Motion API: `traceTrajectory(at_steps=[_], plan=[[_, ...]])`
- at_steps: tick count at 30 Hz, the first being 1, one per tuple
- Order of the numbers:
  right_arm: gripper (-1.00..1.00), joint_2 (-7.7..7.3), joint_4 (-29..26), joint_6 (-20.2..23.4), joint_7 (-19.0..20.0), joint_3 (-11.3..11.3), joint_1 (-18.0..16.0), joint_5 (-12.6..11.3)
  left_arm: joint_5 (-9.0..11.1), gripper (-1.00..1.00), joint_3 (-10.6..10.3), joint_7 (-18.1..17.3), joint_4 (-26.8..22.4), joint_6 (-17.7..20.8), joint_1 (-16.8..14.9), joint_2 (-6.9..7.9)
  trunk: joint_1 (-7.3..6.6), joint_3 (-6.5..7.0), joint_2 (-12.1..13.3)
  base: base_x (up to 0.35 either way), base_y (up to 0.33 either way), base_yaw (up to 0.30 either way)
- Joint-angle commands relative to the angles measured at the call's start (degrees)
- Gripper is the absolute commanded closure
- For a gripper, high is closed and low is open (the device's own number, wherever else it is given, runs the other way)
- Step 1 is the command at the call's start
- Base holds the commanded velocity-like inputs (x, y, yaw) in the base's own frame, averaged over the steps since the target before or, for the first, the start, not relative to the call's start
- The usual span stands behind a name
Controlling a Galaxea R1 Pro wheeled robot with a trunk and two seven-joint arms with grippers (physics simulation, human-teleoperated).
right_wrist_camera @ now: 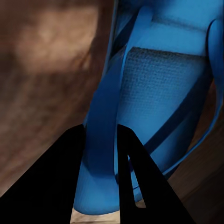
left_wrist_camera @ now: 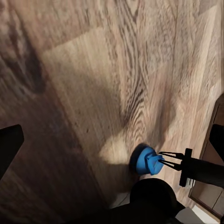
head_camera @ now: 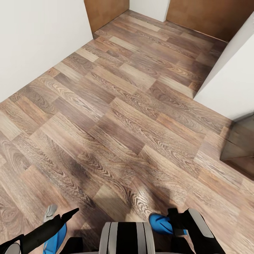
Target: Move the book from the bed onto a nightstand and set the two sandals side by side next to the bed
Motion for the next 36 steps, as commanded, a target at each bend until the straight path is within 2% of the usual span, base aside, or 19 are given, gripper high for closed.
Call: traceTrajectory(at_steps=[1,32,34,35,36], plan=[[1.00,0.03,-0.1,0.4,-0.2,-0.2,0.0,-0.1,0.2,-1.00,0.0,0.0,0.0,0.4,0.0,0.00,-0.03,0.20,0.0,0.000,0.000,0.000],[1.00,0.03,0.0,0.5,-0.2,0.0,0.0,-0.1,0.2,-1.00,-0.1,0.2,0.1,0.3,0.0,0.00,-0.83,7.07,0.4,0.000,0.000,0.000],[1.00,0.04,-0.3,0.9,-0.4,0.7,0.0,0.3,0.2,-1.00,-0.2,0.3,0.1,0.2,0.0,0.00,-0.88,7.51,0.4,0.000,0.000,0.000],[1.00,0.04,-0.6,1.1,-0.4,1.8,0.0,0.5,0.2,-1.00,-0.2,0.3,0.1,0.2,0.0,0.00,-0.91,7.73,0.5,0.000,0.000,0.000],[1.00,0.03,-0.9,1.3,-0.5,4.0,0.0,0.6,0.2,-1.00,-0.2,0.3,0.2,0.2,0.0,0.00,-0.93,7.95,0.5,0.000,0.000,0.000]])
